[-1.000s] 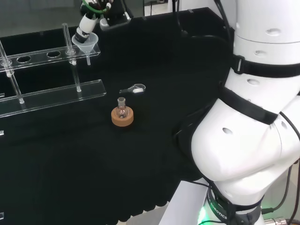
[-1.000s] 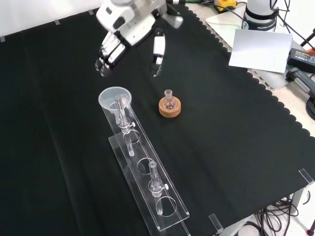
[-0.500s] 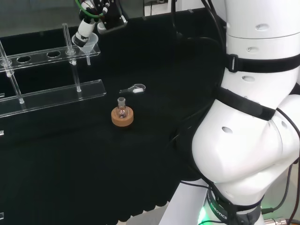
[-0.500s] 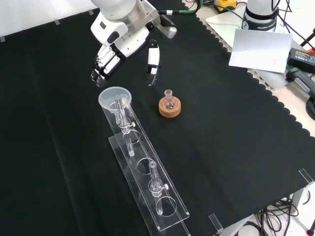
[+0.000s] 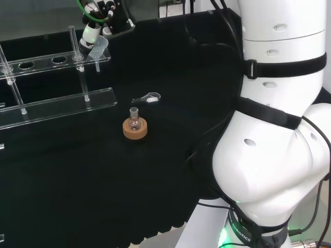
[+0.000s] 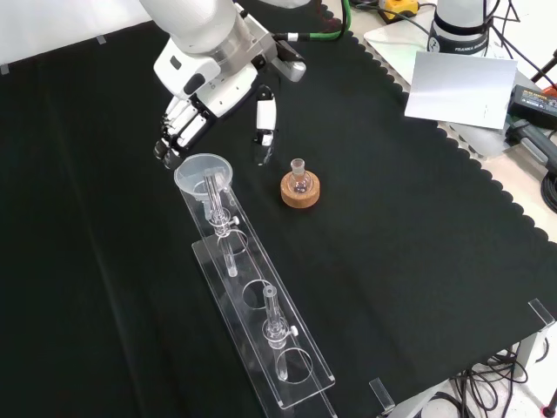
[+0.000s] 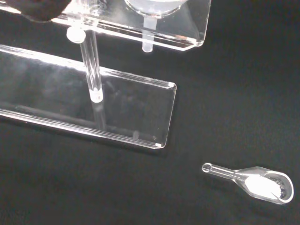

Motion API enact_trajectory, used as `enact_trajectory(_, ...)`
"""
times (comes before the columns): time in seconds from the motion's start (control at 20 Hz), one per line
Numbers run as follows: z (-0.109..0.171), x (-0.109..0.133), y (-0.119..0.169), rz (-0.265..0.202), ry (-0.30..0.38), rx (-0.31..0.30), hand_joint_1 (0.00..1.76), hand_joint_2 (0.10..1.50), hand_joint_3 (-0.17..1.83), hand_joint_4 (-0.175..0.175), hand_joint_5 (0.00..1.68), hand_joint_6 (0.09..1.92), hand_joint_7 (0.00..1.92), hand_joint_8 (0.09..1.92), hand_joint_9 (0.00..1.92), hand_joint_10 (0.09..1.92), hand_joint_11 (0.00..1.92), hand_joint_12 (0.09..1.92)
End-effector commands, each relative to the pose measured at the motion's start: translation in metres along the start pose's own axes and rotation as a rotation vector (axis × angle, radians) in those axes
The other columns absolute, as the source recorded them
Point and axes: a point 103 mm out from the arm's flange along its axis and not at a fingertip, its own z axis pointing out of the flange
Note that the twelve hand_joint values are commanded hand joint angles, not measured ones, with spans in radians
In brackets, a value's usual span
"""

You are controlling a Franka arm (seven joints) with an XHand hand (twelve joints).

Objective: Pick up the funnel from the transparent funnel stand.

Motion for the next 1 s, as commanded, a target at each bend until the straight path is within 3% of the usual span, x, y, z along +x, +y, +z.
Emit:
enact_trajectory(0.05, 0.004, -0.001, 0.008, 0.021, -0.013, 0.008, 0.7, 0.76, 0.2, -0.092, 0.0, 0.09, 0.0, 0.3, 0.13, 0.89, 0.36, 1.46)
enact_trajectory(0.25, 0.009, -0.002, 0.016, 0.036, -0.018, 0.03, 0.7, 0.75, 0.2, -0.095, 0.01, 0.09, 0.0, 0.31, 0.14, 0.89, 0.36, 1.46)
enact_trajectory(1.0, 0.024, -0.002, 0.031, 0.01, -0.019, 0.06, 0.7, 0.75, 0.2, -0.094, 0.02, 0.09, 0.0, 0.31, 0.14, 0.89, 0.36, 1.45)
